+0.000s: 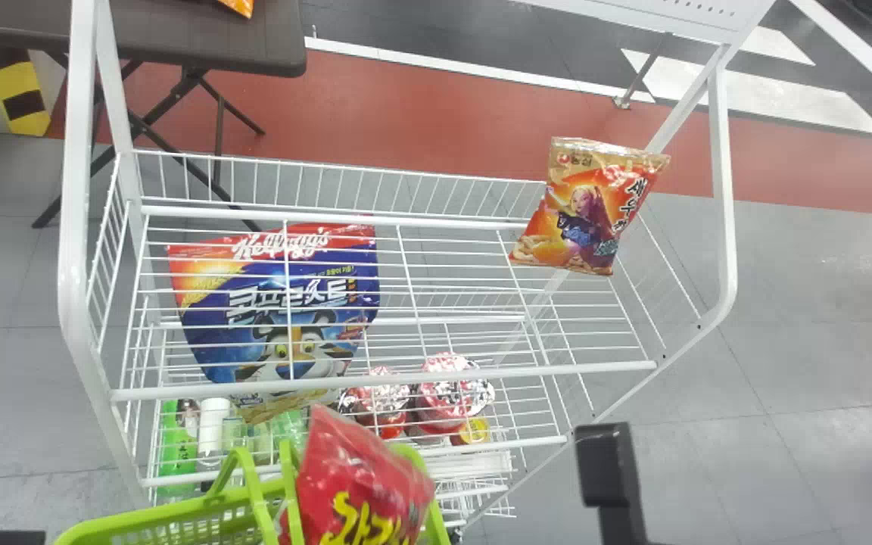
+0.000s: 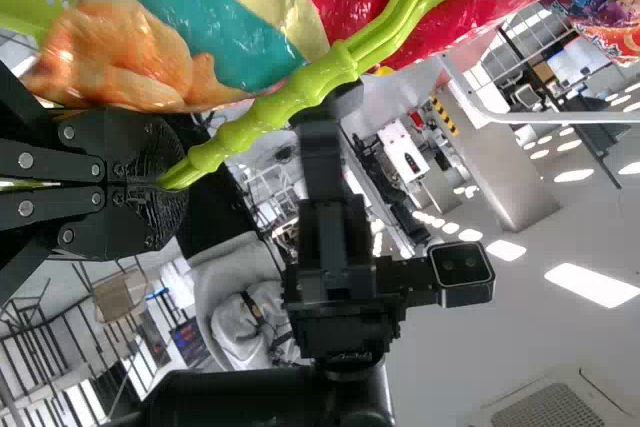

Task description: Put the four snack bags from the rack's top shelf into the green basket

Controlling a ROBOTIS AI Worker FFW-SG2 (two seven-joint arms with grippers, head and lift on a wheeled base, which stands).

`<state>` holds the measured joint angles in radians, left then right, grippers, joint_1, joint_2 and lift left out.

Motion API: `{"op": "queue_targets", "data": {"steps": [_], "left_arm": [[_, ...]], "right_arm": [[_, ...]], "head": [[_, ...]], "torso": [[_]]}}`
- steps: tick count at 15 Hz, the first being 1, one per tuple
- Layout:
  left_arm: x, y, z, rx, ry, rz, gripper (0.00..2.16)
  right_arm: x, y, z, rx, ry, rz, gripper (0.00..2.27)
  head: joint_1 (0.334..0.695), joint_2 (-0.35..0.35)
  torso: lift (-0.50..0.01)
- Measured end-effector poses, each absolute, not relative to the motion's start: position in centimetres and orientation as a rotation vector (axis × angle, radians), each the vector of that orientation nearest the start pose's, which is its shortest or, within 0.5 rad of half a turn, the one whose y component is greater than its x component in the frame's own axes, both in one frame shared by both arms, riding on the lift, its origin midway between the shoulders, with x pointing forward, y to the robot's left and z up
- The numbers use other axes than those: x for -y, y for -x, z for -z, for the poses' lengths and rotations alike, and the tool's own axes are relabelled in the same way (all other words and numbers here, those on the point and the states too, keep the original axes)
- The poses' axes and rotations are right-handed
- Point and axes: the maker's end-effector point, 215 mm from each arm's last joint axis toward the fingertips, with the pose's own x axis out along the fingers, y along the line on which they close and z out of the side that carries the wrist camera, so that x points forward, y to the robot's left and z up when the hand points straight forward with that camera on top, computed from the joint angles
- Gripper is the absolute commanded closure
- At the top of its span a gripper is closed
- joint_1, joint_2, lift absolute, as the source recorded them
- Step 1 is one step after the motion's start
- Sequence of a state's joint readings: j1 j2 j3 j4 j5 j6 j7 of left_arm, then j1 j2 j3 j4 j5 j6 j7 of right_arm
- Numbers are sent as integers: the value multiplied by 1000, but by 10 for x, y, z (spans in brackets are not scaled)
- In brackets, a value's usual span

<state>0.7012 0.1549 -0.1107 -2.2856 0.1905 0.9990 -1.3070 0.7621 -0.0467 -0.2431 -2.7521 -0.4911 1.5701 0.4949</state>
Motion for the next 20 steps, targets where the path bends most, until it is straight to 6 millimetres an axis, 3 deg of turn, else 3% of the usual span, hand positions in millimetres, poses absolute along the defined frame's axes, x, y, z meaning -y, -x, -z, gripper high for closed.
{"op": "queue_targets", "data": {"steps": [6,7,8,9,11,16,18,20], "left_arm": [[10,-124,384,-849,708,1428,1760],[10,-124,383,-849,708,1429,1760],[10,-124,383,-849,708,1430,1760],[10,-124,384,-849,708,1429,1760],[10,-124,383,-849,708,1430,1760],[10,-123,383,-849,711,1433,1760],[10,-123,383,-850,710,1432,1760],[10,-123,383,-849,709,1433,1760]], "right_arm": [[111,-140,451,-1237,-290,-597,1973],[113,-137,458,-1255,-266,-591,1517],[114,-137,461,-1262,-258,-589,319],[115,-137,463,-1265,-253,-585,-2],[121,-139,465,-1265,-238,-565,16],[162,-158,474,-1238,-130,-425,49],[170,-188,459,-1135,-127,-412,53],[175,-231,433,-974,-141,-413,53]], "head": [[695,-350],[695,-350],[695,-350],[695,-350],[695,-350],[695,-350],[695,-350],[695,-350]], "torso": [[0],[0],[0],[0],[0],[0],[0],[0]]}}
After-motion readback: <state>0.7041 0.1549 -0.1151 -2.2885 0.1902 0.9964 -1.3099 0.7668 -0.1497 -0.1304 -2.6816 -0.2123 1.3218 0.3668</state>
